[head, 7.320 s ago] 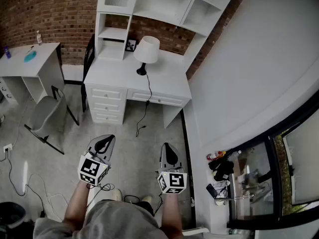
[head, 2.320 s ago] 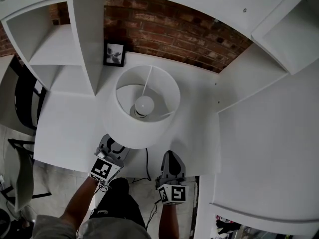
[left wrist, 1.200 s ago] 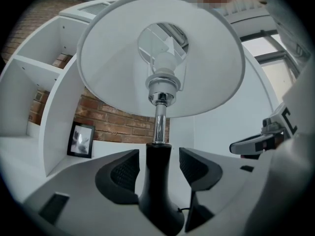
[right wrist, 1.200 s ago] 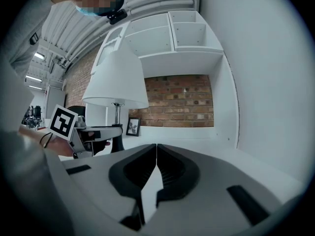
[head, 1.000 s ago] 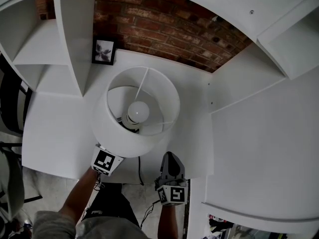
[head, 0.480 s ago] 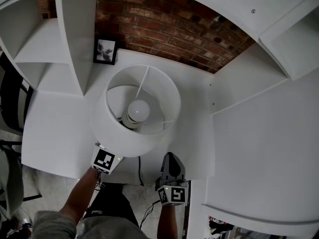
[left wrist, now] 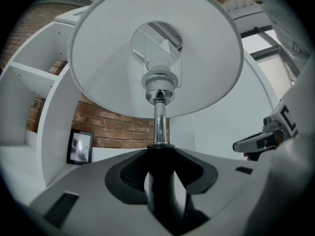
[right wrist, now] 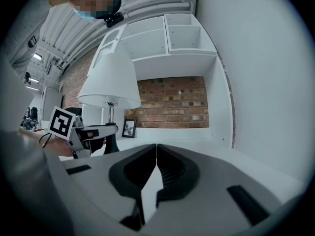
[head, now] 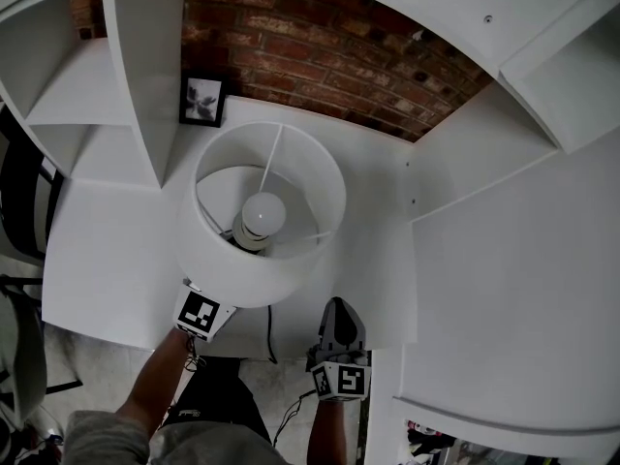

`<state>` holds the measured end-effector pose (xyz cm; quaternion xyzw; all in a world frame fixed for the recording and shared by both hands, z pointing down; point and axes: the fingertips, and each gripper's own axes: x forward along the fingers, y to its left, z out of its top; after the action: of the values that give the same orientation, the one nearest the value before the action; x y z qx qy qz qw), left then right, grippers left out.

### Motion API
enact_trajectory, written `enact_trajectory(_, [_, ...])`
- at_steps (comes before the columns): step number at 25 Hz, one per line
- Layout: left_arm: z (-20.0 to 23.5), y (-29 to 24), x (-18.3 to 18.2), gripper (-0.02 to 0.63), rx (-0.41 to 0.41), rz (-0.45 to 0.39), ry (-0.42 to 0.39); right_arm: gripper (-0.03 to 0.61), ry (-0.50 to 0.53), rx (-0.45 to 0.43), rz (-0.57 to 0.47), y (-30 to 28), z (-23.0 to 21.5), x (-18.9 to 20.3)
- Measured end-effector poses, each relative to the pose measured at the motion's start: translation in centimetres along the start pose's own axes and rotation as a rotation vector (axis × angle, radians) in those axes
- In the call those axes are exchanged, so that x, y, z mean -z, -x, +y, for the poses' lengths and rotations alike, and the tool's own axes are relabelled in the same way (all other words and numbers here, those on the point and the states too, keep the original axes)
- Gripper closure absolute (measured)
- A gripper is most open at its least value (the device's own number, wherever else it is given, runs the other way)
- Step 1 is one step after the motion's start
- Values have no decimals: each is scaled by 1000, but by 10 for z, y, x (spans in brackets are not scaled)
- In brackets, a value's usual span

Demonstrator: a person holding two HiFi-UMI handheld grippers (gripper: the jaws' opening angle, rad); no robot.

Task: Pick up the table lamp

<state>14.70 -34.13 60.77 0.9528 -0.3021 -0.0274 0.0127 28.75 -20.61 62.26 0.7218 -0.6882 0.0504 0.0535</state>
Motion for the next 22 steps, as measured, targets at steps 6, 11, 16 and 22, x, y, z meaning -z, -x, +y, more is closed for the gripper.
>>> enact_trajectory(6, [-6,0,-21,454,29,-8,-48,555,-1,-6,-4,4,6,-9])
enact_trajectory(11, [-11,3,-47,454,39,-22,-20,555,22,2,-33,13,5,-28])
enact_trajectory(16, [-17,13,-78,454,59,-28,-53,555,17,27,-61,27,6,-61])
enact_trajectory(22, [-31,34,-115,454,83,-28,-66,555,13,52,-74,47,14,-94])
